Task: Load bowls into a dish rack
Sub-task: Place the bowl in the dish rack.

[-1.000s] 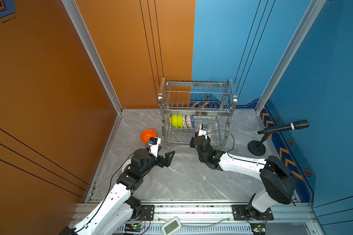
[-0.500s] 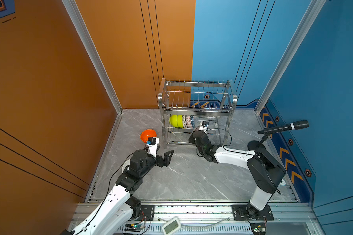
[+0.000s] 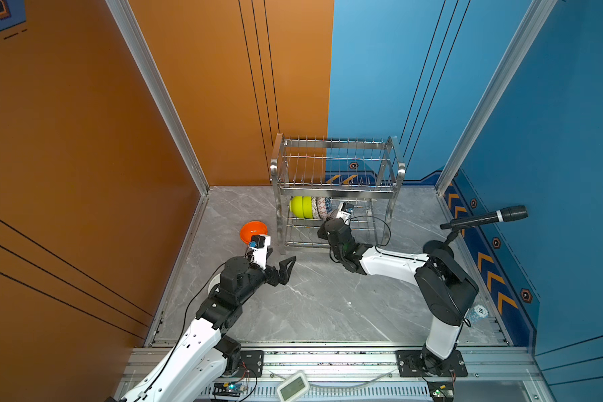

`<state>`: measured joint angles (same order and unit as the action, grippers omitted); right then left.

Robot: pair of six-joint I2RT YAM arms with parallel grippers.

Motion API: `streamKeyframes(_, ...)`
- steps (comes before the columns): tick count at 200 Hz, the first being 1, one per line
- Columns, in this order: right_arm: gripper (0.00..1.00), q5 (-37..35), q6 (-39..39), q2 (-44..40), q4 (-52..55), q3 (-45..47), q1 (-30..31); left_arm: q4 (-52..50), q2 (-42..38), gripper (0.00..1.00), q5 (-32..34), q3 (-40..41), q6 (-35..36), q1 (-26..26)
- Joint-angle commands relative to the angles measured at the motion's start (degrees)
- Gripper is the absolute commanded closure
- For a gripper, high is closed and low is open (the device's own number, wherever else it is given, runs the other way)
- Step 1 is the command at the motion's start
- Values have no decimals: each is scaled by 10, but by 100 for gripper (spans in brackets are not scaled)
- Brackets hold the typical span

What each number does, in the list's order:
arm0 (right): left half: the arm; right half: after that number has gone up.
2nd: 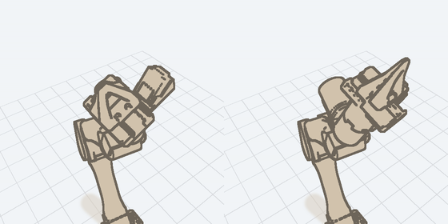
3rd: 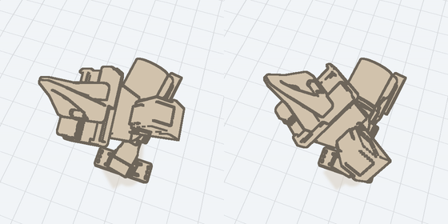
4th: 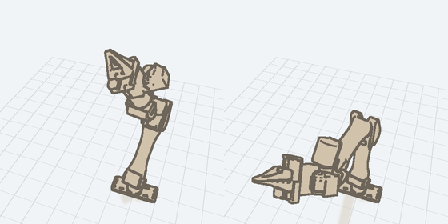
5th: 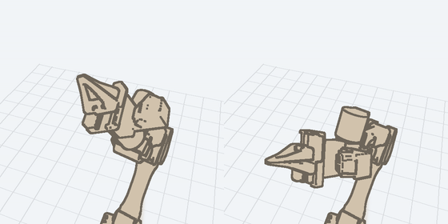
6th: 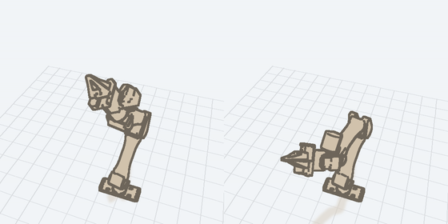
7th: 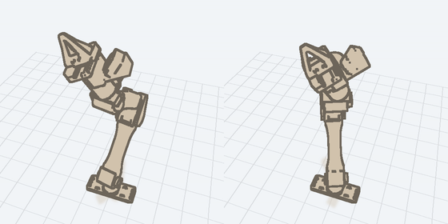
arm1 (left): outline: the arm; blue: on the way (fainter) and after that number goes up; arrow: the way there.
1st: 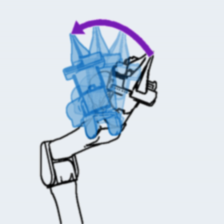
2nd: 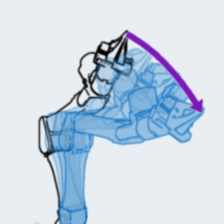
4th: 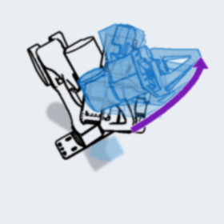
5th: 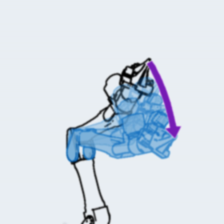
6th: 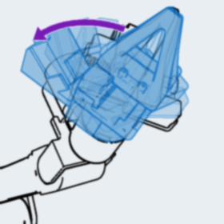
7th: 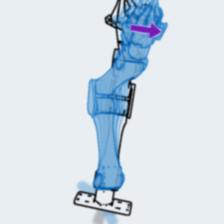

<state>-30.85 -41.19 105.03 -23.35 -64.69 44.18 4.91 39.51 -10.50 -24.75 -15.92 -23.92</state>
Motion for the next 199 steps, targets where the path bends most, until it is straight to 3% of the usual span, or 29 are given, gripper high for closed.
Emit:
streamKeyframes(1, 100, -50, 3, 5, -43, -21, -7, -2, -8, 2, -11, 1, 4, 9)
streamKeyframes(30, 100, -51, -8, 13, -69, -16, -24, -2, -7, 2, -19, 2, -1, 12)
streamKeyframes(112, 100, 58, -29, 71, -131, -57, -83, -2, 2, 2, -43, -2, 8, 19)
streamKeyframes(199, 100, 237, -76, 118, -278, -48, -135, -1, -4, 2, -49, 0, 19, 30)
